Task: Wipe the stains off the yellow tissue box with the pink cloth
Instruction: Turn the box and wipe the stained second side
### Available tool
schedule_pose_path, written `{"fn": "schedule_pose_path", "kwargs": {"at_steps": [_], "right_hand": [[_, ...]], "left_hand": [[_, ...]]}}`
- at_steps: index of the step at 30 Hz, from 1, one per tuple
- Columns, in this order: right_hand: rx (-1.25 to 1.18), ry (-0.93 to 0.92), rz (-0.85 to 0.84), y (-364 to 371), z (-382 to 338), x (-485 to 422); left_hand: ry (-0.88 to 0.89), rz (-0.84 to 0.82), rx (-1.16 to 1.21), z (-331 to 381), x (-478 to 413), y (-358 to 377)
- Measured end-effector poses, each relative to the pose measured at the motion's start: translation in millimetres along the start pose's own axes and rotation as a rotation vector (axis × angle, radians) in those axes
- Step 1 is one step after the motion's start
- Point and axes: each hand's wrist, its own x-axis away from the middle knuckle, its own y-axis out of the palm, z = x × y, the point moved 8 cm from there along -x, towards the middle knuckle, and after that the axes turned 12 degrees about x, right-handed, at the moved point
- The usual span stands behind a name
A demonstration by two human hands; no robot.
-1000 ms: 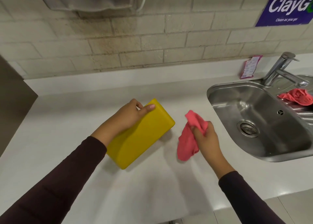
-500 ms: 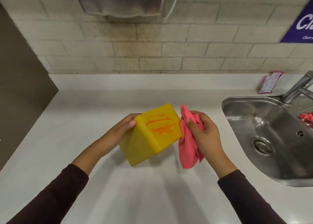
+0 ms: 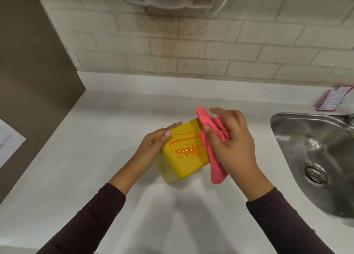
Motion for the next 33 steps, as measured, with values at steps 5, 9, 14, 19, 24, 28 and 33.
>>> {"fn": "schedule_pose_path", "kwargs": {"at_steps": [5,9,14,19,24,28,33], "right_hand": [[0.174,-0.077,-0.073,13.7,-4.8,-0.2],[0.170,-0.183,-0.034,2.4,-8.9,12.7],[0.147,-0.144,-0.067,-9.9,5.8,25.5],[0.104,-0.026,0.004,-4.8,0.8,5.3],[0.165,-0.170,-0.028,5.3,-20.0,6.6],[0.145,-0.287,-0.105,-2.9,-14.1,23.6],[0.178,-0.041,-0.104,-8.4,5.6,14.4]], "left_hand": [[0.007,0.032,0.015,-4.3,-4.0,-2.9],[0.015,0.051,0.027,-9.4,-3.6,-2.1],[0.047,0.053,0.032,-6.4,-3.1,-2.5],[0.068,0.032,0.004,-9.0,-1.4,2.5],[0.088,0.034,-0.013,-9.6,-0.1,4.1],[0.075,0.023,0.005,-11.1,-1.4,3.1],[0.081,0.008,0.011,-8.9,-0.6,5.5]]}}
